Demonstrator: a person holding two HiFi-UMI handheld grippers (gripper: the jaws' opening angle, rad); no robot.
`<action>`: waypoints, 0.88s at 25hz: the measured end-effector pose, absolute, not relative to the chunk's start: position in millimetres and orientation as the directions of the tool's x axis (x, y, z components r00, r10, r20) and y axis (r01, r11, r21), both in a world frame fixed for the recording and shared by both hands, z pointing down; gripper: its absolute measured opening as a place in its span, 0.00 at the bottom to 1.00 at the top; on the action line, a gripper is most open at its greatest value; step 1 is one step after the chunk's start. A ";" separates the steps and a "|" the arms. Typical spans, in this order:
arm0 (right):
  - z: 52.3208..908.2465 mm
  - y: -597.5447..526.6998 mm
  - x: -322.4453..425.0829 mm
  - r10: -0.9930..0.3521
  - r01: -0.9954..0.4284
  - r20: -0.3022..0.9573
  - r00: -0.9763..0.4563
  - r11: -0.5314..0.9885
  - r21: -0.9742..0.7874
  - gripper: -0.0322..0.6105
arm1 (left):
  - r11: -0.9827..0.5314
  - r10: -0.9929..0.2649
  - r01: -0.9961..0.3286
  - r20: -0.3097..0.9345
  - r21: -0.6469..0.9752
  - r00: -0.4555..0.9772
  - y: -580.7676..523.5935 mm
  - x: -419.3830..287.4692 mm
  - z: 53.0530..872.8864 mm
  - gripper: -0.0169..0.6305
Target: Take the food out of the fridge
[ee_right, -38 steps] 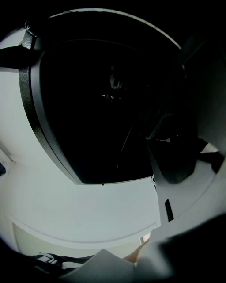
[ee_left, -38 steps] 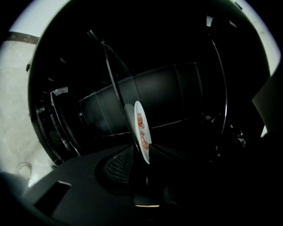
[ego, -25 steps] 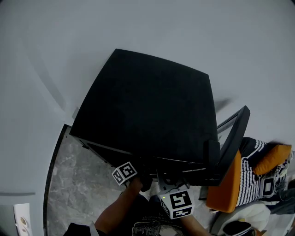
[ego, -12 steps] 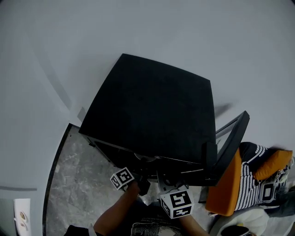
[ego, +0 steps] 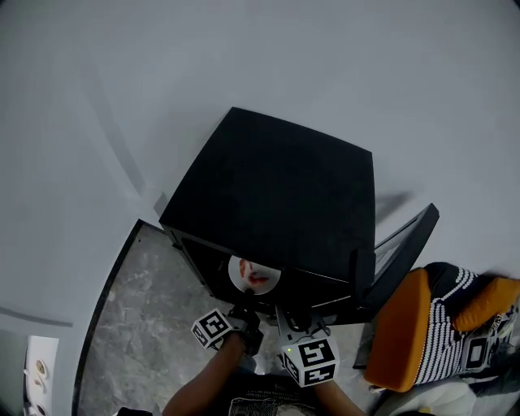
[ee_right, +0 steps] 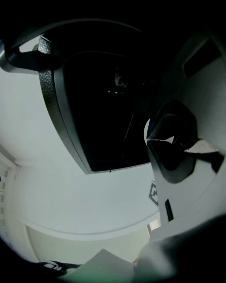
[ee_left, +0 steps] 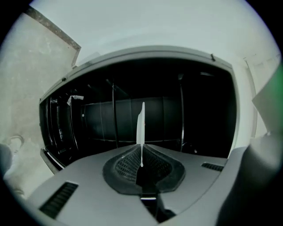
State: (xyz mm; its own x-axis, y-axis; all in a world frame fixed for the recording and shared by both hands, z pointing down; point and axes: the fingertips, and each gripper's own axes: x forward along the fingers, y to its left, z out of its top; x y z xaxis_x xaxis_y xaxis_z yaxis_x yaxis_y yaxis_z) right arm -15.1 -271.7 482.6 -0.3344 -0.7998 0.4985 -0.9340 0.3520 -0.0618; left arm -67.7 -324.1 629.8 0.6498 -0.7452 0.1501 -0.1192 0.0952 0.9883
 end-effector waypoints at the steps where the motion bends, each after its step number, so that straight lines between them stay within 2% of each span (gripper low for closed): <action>1: 481.3 -268.8 -15.6 -0.800 -0.932 0.494 -0.341 0.358 -0.065 0.09 | 0.091 -0.753 -0.118 0.146 0.989 0.642 -320.0 -70.1 624.6 0.06; 10: 470.4 -247.8 -17.2 -0.784 -0.898 0.458 -0.419 0.432 -0.083 0.09 | 0.030 -0.831 -0.099 0.080 0.995 0.550 -285.9 -85.0 567.7 0.06; 14: 464.7 -237.0 -11.9 -0.777 -0.882 0.437 -0.453 0.461 -0.094 0.09 | -0.031 -0.866 -0.031 -0.012 0.999 0.499 -271.0 -81.5 529.8 0.06; 17: 460.5 -226.4 -9.2 -0.770 -0.868 0.420 -0.480 0.486 -0.101 0.09 | -0.020 -0.886 -0.075 0.017 0.997 0.463 -254.6 -85.4 521.6 0.06; 20: 458.7 -212.4 -5.8 -0.759 -0.853 0.410 -0.505 0.511 -0.106 0.09 | -0.061 -0.904 0.006 -0.058 0.998 0.424 -238.0 -78.5 496.8 0.06; 22: 457.1 -202.6 -2.9 -0.754 -0.844 0.401 -0.520 0.524 -0.110 0.09 | -0.071 -0.913 0.007 -0.068 0.997 0.402 -224.6 -76.5 490.2 0.06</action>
